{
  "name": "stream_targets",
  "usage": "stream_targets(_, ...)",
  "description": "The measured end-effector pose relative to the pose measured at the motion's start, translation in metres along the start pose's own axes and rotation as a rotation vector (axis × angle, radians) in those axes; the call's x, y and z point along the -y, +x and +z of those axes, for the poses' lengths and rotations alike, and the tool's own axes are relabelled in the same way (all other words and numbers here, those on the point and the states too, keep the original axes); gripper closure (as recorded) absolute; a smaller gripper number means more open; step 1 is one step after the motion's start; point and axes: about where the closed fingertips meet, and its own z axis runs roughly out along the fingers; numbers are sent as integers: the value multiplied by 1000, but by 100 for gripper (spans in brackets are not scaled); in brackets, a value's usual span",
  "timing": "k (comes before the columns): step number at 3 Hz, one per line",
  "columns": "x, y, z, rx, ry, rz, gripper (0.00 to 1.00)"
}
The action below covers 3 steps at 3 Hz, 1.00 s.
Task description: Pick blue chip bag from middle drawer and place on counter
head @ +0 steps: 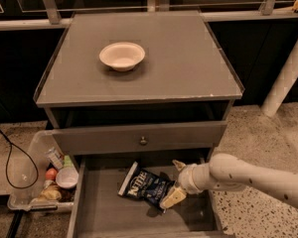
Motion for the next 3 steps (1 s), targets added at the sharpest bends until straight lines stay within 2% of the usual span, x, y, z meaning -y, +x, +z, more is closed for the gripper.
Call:
stream_targets(2, -3, 23, 57, -38, 79, -94, 0)
stream_targets(3, 2, 27, 80, -43, 102, -113, 0)
